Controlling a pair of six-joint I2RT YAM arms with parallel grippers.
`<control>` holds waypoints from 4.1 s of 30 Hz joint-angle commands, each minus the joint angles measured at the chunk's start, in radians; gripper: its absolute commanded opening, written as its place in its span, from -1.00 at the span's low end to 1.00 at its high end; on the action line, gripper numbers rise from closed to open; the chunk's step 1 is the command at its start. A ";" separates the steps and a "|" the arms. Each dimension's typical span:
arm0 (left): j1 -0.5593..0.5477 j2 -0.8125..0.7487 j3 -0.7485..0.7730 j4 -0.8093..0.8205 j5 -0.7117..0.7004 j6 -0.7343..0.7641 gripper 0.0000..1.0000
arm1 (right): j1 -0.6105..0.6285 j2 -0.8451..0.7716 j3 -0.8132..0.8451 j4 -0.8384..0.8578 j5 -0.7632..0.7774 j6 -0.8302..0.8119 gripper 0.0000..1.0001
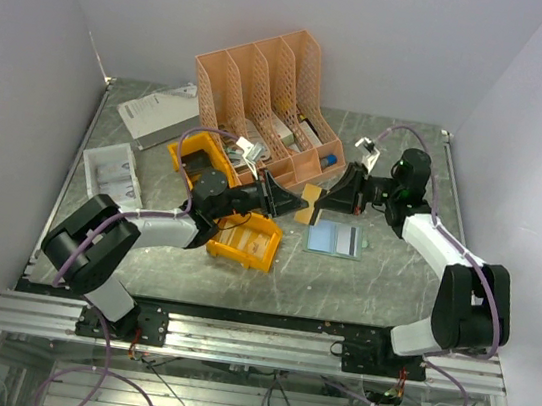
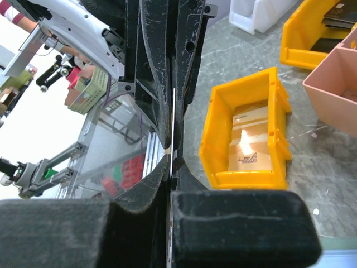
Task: Put the credit cards into the card holder
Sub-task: Pick up the credit card from the storage box, then insert the credit card into the card holder.
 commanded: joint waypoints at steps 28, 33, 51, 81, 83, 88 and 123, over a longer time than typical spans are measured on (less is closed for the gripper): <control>-0.036 0.004 -0.086 0.135 0.054 -0.012 -0.33 | -0.012 -0.016 -0.132 0.551 0.058 0.427 -1.00; -0.036 0.018 -0.050 0.110 0.070 -0.008 -0.85 | -0.012 -0.020 -0.142 0.572 0.063 0.438 -1.00; -0.016 -0.052 -0.034 -0.081 0.195 0.094 -0.86 | -0.062 -0.030 -0.104 0.502 0.012 0.399 -0.47; -0.194 -0.147 0.095 -0.735 -0.441 0.249 -0.14 | -0.349 0.137 0.175 -0.977 0.345 -0.830 -1.00; -0.220 -0.081 0.129 -0.760 -0.469 0.252 -0.14 | -0.363 0.179 0.172 -1.010 0.357 -0.857 -1.00; -0.250 0.052 0.208 -0.798 -0.511 0.254 -0.14 | -0.374 0.285 0.178 -1.033 0.365 -0.872 -1.00; -0.310 0.487 0.630 -1.237 -0.739 0.311 -0.20 | -0.349 0.468 0.211 -1.003 0.486 -0.789 -1.00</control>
